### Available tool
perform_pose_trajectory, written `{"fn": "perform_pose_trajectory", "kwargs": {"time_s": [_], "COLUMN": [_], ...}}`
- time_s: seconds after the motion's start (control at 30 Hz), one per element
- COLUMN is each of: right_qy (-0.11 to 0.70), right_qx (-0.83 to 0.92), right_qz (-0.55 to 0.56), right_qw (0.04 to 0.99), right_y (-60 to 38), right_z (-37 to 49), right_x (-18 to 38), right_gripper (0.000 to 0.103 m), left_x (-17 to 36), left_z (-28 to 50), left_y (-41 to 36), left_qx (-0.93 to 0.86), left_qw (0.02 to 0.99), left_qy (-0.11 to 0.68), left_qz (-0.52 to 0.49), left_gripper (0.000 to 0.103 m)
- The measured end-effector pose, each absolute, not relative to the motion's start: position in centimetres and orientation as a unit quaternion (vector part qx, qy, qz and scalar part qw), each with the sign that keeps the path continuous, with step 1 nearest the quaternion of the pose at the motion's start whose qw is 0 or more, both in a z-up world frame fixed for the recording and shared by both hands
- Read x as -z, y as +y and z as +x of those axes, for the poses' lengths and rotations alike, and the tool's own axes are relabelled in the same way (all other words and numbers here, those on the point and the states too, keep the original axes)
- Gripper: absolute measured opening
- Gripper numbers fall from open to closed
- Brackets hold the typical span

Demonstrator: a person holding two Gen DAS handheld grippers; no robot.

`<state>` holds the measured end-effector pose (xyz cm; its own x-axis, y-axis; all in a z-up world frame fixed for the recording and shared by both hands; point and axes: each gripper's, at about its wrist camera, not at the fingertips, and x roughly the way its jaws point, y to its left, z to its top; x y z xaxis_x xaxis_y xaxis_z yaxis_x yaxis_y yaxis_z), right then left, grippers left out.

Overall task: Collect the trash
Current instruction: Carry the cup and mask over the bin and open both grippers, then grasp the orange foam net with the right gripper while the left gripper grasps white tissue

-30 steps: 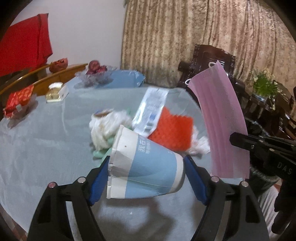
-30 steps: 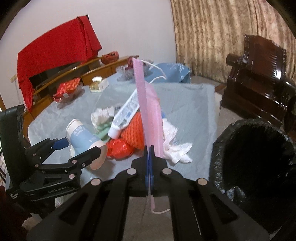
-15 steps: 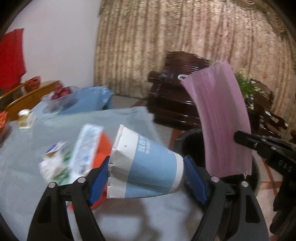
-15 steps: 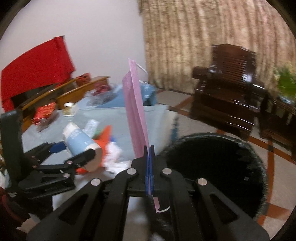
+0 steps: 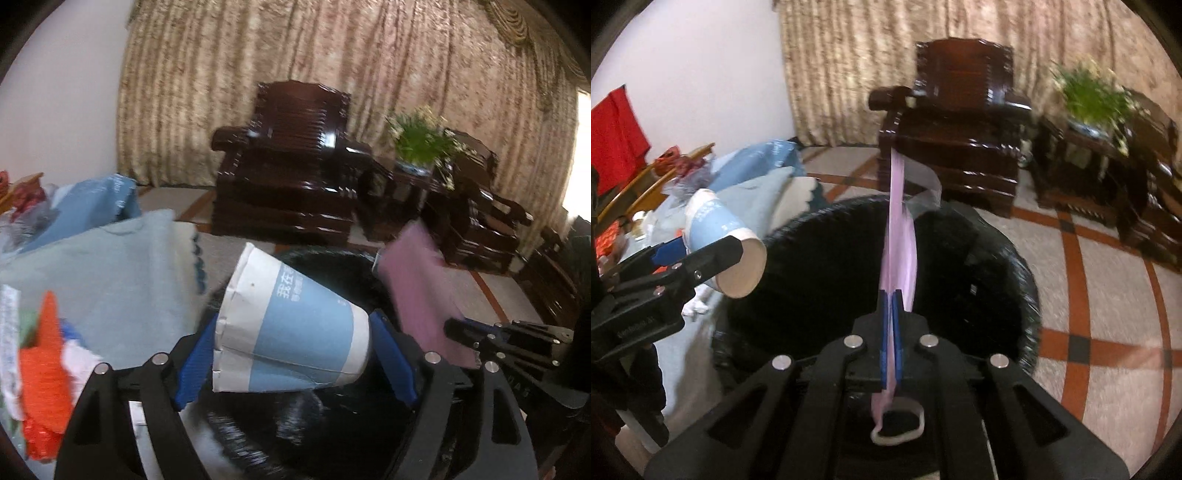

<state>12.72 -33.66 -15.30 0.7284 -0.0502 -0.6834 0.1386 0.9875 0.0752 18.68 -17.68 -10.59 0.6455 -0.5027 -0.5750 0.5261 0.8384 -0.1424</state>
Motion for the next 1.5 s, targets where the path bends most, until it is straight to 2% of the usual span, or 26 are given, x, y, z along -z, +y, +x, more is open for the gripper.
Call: {"fn": "perform_pose_trajectory", "kwargs": {"time_s": [0.07, 0.1, 0.17, 0.23, 0.33, 0.4, 0.83, 1.07, 1.37, 1.5], "right_qy": [0.367, 0.366, 0.363, 0.359, 0.345, 0.339, 0.298, 0.293, 0.307, 0.319], "right_qx": [0.062, 0.069, 0.077, 0.085, 0.095, 0.094, -0.025, -0.078, -0.116, -0.137], "right_qz": [0.065, 0.067, 0.069, 0.069, 0.070, 0.070, 0.038, 0.026, 0.018, 0.003], "right_qw": [0.926, 0.926, 0.926, 0.927, 0.931, 0.933, 0.953, 0.952, 0.945, 0.938], "right_y": [-33.9, -34.1, -34.5, -34.7, -34.3, -33.9, -23.1, -17.2, -11.8, -9.7], "right_z": [12.7, 12.4, 12.0, 11.8, 11.3, 11.5, 14.7, 16.7, 18.6, 19.5], "right_x": [15.6, 15.7, 15.8, 15.8, 15.4, 14.8, 11.2, 11.1, 12.8, 13.8], "right_gripper": [0.020, 0.033, 0.043, 0.065, 0.083, 0.089, 0.093, 0.093, 0.093, 0.084], "left_x": [11.0, 11.1, 11.1, 11.0, 10.7, 10.3, 6.9, 8.0, 10.5, 11.6], "left_z": [18.9, 19.0, 19.1, 19.0, 18.7, 18.4, 15.7, 15.1, 14.6, 14.6], "left_y": [-18.8, -18.9, -18.8, -18.4, -17.1, -16.0, -1.9, 5.5, 10.0, 11.5], "left_qx": [0.295, 0.299, 0.305, 0.306, 0.299, 0.289, 0.132, 0.039, -0.015, -0.032], "left_qw": [0.898, 0.895, 0.890, 0.890, 0.894, 0.900, 0.956, 0.963, 0.959, 0.956], "left_qy": [0.326, 0.330, 0.338, 0.338, 0.333, 0.326, 0.263, 0.265, 0.283, 0.291], "left_qz": [0.022, 0.019, 0.006, -0.003, -0.007, -0.012, -0.012, -0.009, -0.014, -0.010], "left_gripper": [0.085, 0.089, 0.090, 0.093, 0.094, 0.094, 0.094, 0.094, 0.093, 0.092]}}
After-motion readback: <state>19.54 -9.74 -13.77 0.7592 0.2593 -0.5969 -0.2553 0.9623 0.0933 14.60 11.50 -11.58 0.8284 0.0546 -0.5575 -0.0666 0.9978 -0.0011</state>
